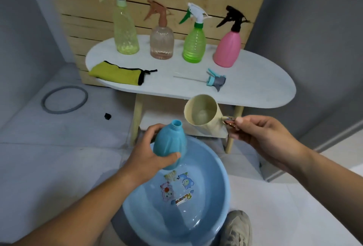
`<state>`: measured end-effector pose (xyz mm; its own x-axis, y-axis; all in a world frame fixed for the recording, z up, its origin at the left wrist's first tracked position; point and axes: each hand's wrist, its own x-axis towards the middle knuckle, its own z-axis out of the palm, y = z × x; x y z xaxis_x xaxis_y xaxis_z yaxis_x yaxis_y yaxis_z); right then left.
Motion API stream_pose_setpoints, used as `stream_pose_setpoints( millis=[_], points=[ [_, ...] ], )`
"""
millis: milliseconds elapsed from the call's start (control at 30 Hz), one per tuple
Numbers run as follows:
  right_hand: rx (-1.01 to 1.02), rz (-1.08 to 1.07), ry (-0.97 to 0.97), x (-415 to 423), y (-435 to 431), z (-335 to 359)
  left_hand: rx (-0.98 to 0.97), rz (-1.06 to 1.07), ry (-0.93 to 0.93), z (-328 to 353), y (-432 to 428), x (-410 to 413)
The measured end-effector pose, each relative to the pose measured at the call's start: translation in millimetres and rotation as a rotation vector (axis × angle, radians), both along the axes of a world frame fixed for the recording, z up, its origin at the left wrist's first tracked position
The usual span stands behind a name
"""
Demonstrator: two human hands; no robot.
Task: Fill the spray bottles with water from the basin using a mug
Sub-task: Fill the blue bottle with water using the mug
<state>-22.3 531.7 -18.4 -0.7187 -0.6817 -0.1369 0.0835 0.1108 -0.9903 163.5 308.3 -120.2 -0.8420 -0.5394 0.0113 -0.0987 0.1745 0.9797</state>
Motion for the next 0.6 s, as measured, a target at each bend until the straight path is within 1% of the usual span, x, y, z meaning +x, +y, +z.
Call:
stream_pose_setpoints(
  millis=[200,267,600],
  points=[
    [0.015,-0.01,0.266,16,-6,29,-0.005,-0.028,0.002,1,3,-1],
    [0.016,-0.003,0.326,18,-6,34,-0.01,-0.026,0.006,0,3,0],
    [0.075,0.012,0.449,22,-8,39,-0.005,-0.042,0.006,-1,3,-1]
  ],
)
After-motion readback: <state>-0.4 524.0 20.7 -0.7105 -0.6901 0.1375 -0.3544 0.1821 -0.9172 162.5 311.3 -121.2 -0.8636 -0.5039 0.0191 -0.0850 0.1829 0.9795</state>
